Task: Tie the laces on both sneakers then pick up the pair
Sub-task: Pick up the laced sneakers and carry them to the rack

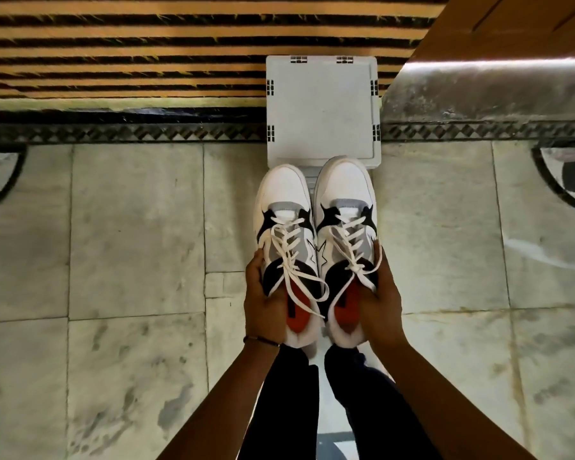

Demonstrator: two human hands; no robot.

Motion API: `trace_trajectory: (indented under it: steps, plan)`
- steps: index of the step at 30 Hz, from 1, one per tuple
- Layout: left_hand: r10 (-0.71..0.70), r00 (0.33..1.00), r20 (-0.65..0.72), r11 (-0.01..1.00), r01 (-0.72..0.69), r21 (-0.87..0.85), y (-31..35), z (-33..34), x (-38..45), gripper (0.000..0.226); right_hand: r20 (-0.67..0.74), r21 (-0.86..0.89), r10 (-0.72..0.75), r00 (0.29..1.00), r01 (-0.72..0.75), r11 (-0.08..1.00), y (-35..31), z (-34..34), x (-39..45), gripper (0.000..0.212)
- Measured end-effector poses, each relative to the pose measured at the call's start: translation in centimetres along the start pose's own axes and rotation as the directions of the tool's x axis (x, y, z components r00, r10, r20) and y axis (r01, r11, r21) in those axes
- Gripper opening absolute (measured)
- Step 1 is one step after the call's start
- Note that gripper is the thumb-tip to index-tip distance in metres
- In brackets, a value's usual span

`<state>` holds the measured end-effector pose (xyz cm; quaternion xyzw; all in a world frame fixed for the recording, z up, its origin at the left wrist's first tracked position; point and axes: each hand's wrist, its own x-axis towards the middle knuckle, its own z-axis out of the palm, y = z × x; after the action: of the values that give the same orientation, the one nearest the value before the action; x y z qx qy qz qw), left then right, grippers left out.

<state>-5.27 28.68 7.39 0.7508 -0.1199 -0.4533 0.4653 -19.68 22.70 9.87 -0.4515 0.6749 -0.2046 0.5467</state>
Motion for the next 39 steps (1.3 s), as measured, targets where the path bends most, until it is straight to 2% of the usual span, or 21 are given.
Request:
trace_trajectory:
  steps: [7,12,16,26,31,39]
  plan:
    - [0.07,0.997,0.017,0.998,-0.07,-0.006,2.9,0.5,4.7,0.053,-0.031,0.018,0.006,1.0,-0.005,1.0,-2.4,1.9,4.3,0.059]
    - [0.087,0.996,0.003,0.995,-0.087,-0.05,5.8,3.6,9.5,0.056,-0.039,-0.037,-0.057,0.998,0.056,0.998,-5.2,1.7,10.3,0.06]
    - [0.075,0.997,0.01,0.992,-0.073,-0.099,8.1,6.2,13.4,0.058,-0.016,-0.009,-0.067,0.998,0.067,0.998,-7.5,1.3,15.3,0.059]
    - [0.054,0.998,-0.027,0.999,-0.054,0.0,9.3,11.5,23.5,0.055,0.008,-0.036,-0.036,0.999,0.036,0.999,-10.1,2.4,26.8,0.061]
    - [0.053,0.998,-0.022,0.997,-0.052,0.053,10.1,13.3,27.9,0.056,0.017,-0.021,-0.066,0.998,0.067,0.998,-10.6,3.3,31.2,0.061]
    - [0.04,0.999,0.017,0.977,-0.042,0.208,10.9,13.6,30.5,0.056,0.084,-0.109,-0.134,0.987,0.143,0.984,-10.6,3.4,33.5,0.055]
